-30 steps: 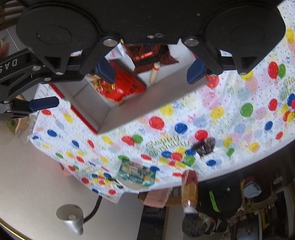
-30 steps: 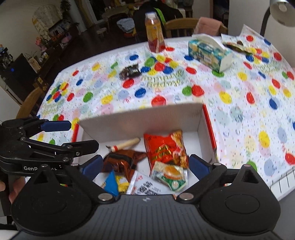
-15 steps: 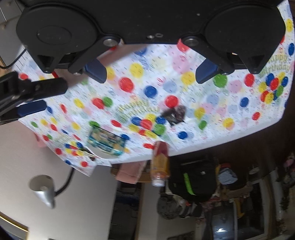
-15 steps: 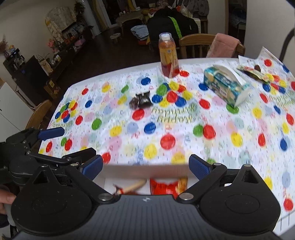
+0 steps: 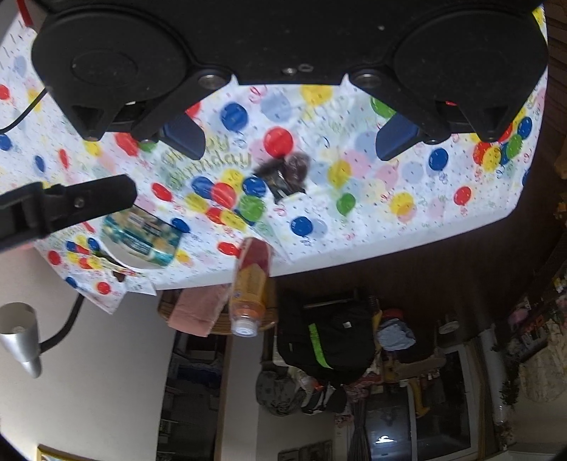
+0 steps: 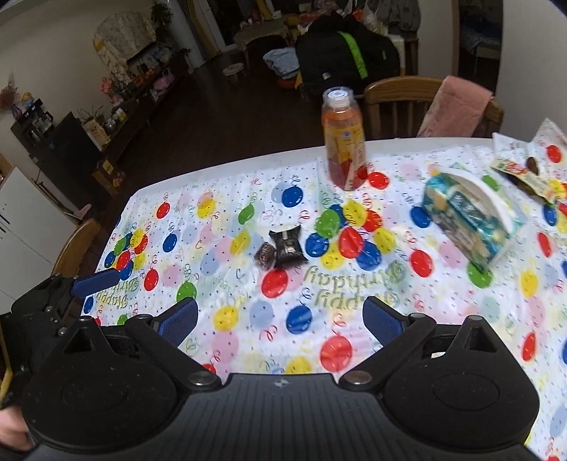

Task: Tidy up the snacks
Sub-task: 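Lift both tools out of the box toward the remaining table snacks, then grasp brown round candy with left tool while right tool grasps black wrapped snack, then carry the brown candy and black snack over the white box, then lower both snacks into the box and open both tools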

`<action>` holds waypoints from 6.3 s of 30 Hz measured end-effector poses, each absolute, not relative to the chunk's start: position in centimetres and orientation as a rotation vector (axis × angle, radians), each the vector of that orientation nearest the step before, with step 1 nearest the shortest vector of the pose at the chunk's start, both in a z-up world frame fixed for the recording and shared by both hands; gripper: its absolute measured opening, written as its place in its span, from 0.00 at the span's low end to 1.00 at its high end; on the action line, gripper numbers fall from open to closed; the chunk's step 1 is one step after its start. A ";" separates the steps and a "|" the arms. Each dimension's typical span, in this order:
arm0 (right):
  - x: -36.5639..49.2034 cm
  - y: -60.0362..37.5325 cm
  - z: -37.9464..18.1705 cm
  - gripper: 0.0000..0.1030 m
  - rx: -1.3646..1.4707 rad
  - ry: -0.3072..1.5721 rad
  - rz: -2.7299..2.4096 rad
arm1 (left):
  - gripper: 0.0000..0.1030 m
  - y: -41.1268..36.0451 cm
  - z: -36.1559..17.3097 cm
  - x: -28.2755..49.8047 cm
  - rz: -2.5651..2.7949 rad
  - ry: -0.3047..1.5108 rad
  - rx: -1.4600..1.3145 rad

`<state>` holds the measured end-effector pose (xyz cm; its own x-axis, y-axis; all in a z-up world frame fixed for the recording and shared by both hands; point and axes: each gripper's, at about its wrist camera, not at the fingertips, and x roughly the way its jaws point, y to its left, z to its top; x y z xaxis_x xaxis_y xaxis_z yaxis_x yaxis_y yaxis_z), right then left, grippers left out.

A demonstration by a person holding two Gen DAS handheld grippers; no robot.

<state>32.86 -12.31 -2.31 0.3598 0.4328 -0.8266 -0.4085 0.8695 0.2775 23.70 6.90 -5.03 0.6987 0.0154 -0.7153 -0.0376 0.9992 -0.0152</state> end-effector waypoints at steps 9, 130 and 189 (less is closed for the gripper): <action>38.2 -9.4 -5.8 0.97 0.047 1.135 0.557 | 0.99 7.2 -7.5 27.9 0.072 0.842 -0.020; 18.6 -16.3 -5.8 0.28 0.044 1.147 0.473 | 0.27 3.0 -8.5 11.4 -0.286 1.038 -0.090; 11.6 -21.1 -8.8 0.67 0.086 1.077 0.470 | 0.72 -2.7 -12.2 6.5 -0.300 1.017 0.015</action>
